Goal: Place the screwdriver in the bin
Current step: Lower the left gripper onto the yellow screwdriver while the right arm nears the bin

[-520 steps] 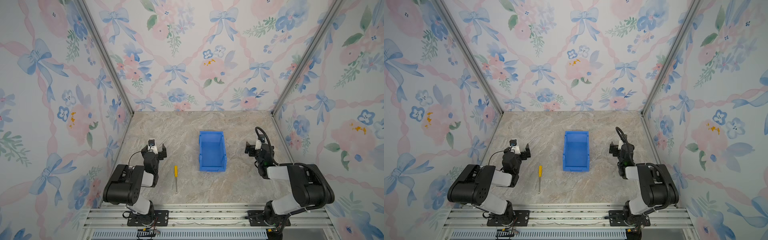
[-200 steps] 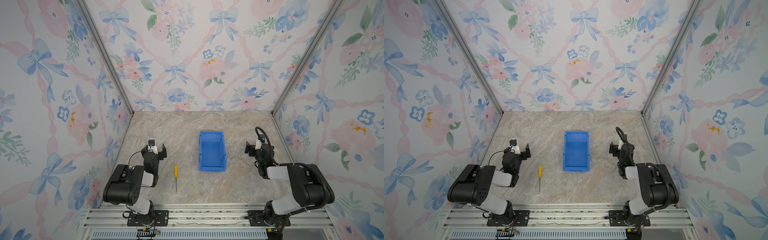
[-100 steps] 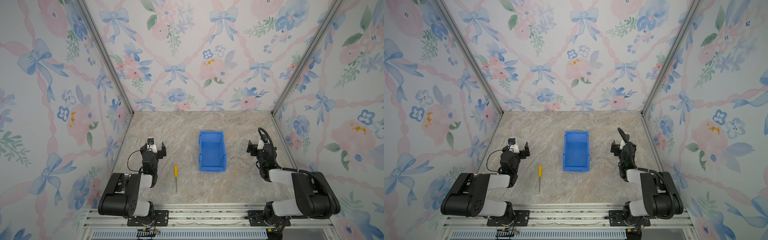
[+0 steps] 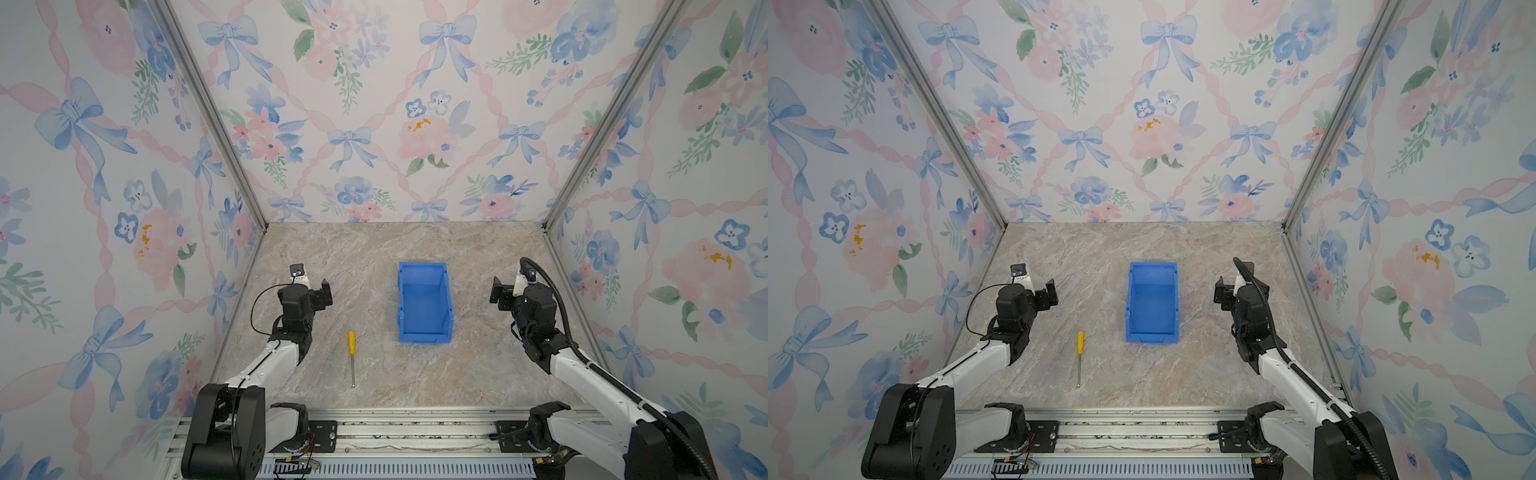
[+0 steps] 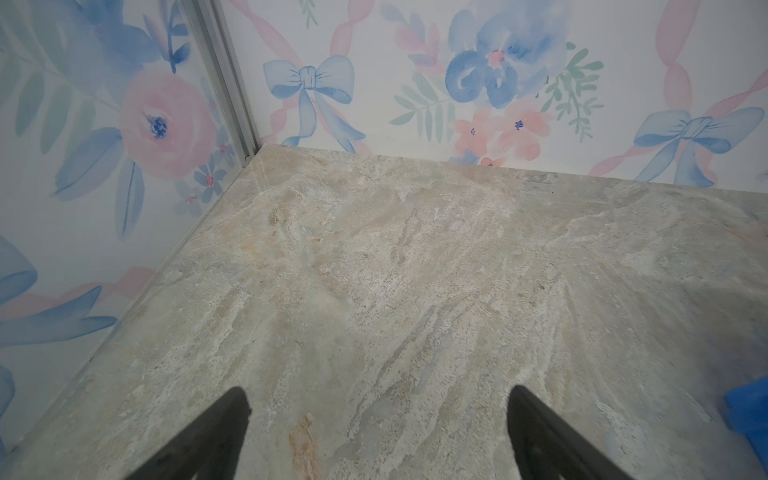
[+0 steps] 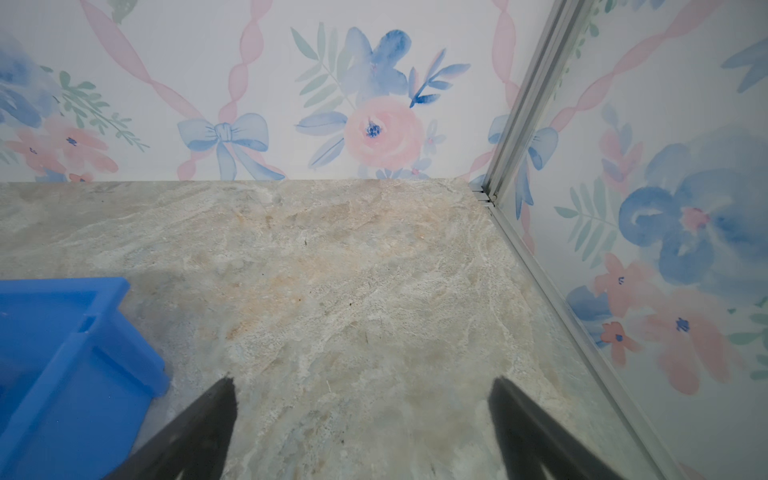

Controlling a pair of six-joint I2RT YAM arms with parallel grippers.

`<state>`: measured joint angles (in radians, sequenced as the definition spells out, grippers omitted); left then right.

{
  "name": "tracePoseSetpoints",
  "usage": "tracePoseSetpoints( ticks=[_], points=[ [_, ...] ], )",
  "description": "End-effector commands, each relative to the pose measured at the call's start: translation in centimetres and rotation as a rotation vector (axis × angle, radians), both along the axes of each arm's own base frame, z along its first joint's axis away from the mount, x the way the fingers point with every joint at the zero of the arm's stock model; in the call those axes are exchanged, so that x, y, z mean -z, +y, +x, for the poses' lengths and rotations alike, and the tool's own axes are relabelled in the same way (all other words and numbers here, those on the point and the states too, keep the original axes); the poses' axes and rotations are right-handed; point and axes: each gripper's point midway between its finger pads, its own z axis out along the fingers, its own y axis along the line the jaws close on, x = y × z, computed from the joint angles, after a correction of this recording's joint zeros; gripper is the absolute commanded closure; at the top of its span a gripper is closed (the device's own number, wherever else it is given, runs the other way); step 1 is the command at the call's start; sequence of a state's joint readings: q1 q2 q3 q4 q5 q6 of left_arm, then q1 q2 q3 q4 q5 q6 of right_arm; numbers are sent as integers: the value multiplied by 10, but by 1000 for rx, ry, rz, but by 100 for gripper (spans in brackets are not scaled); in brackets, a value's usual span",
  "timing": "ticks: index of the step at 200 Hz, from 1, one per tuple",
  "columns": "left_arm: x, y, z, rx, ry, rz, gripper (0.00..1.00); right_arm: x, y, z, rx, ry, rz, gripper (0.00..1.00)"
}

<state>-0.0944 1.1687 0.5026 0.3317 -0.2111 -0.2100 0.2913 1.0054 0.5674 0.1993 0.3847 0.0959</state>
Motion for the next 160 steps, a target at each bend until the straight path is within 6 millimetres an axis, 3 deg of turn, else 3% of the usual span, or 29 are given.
tracePoseSetpoints(
  ticks=[1,29,48,71,78,121,160],
  points=[
    [18,-12,-23,-6,184,-91,3,12,-2,-24,67,170,16,3],
    [9,-35,-37,29,238,-166,3,-2,6,-31,81,202,55,3],
    [9,-48,-48,24,310,-239,3,1,14,-33,74,309,78,3],
    [22,-65,-64,28,428,-317,3,-4,35,-36,4,384,71,3],
    [12,-73,-61,43,420,-325,2,-6,43,-37,-33,378,84,3],
    [29,-88,-76,31,524,-350,2,-6,69,-50,-133,428,125,3],
    [60,-97,-90,25,672,-311,2,-1,86,-66,-202,468,149,3]
  ],
)
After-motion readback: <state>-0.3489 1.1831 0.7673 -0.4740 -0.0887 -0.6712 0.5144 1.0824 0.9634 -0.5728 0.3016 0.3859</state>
